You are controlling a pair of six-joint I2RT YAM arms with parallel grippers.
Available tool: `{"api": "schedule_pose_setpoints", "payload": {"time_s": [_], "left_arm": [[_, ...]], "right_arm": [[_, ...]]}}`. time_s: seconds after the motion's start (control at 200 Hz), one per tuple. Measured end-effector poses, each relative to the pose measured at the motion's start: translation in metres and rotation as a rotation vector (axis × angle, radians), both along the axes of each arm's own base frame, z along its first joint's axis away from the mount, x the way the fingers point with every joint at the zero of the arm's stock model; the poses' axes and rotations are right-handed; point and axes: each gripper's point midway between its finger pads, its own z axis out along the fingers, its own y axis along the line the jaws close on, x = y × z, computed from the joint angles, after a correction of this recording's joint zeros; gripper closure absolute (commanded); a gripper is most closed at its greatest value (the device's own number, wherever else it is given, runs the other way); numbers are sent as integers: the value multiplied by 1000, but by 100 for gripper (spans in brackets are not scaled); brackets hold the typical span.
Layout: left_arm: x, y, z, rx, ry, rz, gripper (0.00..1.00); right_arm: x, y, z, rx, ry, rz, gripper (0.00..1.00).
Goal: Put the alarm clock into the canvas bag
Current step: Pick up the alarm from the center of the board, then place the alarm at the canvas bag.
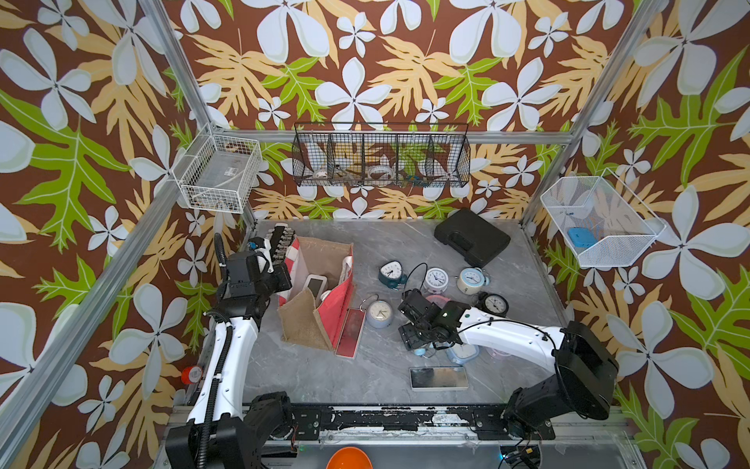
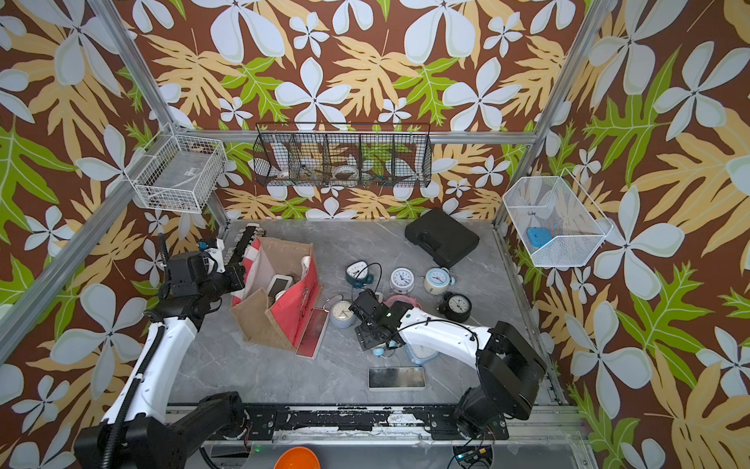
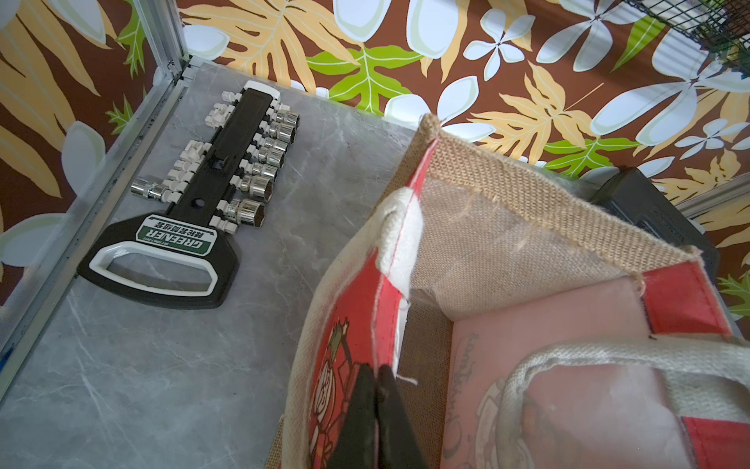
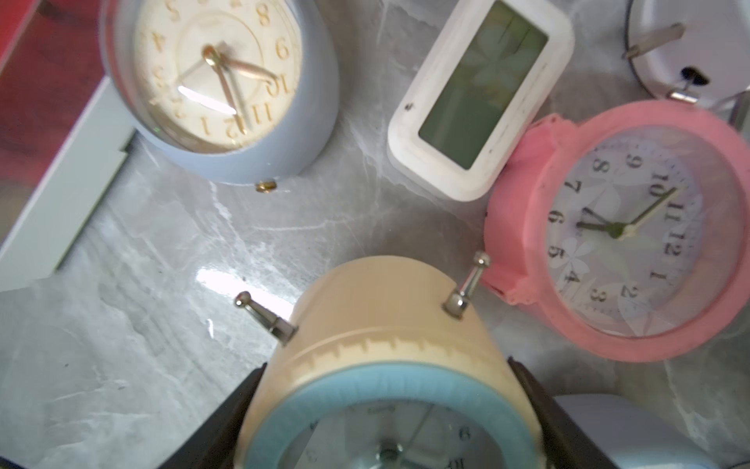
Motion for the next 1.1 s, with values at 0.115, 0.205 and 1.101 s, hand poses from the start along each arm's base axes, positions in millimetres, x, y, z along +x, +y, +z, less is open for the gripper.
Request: {"api": "schedule_pose_setpoints", "payload": {"time_s": [0.115,0.205,1.101], "left_arm": [[0,0,0,0,0,0,100],[0,0,0,0,-1,0,100],[-1,-3,2,-4,-11,-14,100]], "right_arm": [[7,12,28,62,-36,5,27],[13,20,51,101,-65,8,27],[71,172,244,532,-348,139,29]]}}
